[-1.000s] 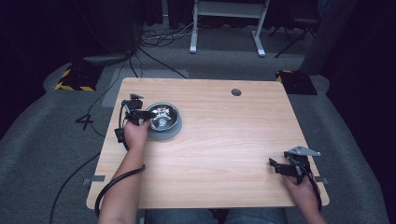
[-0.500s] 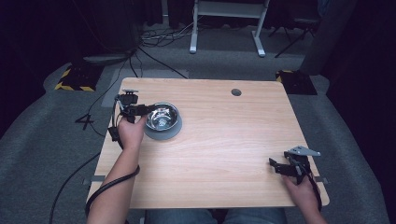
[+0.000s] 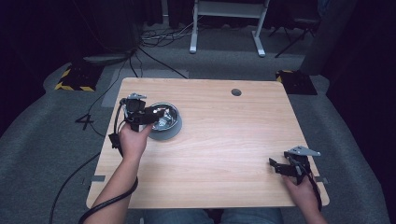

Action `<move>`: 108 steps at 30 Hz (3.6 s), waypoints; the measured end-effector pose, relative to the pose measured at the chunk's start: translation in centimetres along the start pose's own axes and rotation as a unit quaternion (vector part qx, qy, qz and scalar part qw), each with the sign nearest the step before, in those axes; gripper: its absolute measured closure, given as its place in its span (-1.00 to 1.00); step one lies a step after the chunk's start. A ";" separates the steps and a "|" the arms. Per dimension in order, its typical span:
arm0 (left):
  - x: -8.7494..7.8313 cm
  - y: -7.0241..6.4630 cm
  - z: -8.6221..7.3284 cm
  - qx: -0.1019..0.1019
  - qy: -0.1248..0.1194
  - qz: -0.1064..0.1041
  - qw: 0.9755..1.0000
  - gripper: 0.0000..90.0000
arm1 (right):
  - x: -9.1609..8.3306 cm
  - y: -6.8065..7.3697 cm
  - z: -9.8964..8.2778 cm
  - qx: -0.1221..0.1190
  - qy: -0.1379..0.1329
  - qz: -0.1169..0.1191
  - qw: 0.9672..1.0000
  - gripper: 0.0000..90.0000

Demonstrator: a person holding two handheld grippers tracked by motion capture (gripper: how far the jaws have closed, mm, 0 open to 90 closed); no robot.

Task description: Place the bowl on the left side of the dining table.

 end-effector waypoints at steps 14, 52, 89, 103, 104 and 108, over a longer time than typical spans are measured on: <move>-4.5 -3.6 -1.7 0.054 0.003 -0.018 0.998 -0.06 | 0.0 0.0 0.0 -0.001 0.000 0.000 1.000 -0.50; -7.1 -10.8 -9.4 0.150 0.057 -0.047 0.986 -0.13 | 0.0 0.0 0.0 0.000 0.000 0.001 1.000 -0.49; 0.3 -14.7 -15.8 0.193 0.156 -0.127 0.960 -0.11 | 0.0 0.0 0.0 -0.001 0.000 0.001 1.000 -0.48; 1.4 -15.2 -17.7 0.196 0.187 -0.122 0.955 -0.13 | 0.0 0.0 0.0 0.000 0.000 0.002 1.000 -0.48; 1.5 -15.2 -17.8 0.197 0.186 -0.117 0.955 -0.13 | 0.0 0.0 0.0 0.001 0.001 0.001 1.000 -0.48; 1.6 -15.1 -18.2 0.208 0.181 -0.104 0.956 -0.16 | 0.0 0.0 0.0 0.000 0.000 0.001 1.000 -0.48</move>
Point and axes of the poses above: each handheld gripper's, and its own axes: x roughly forward along the jaws, z roughly out of its top, y roughly to its left, the point moved 8 cm from there along x, roughly forward along the jaws, and after that the axes turned 4 degrees about z, right-handed, at the moved point
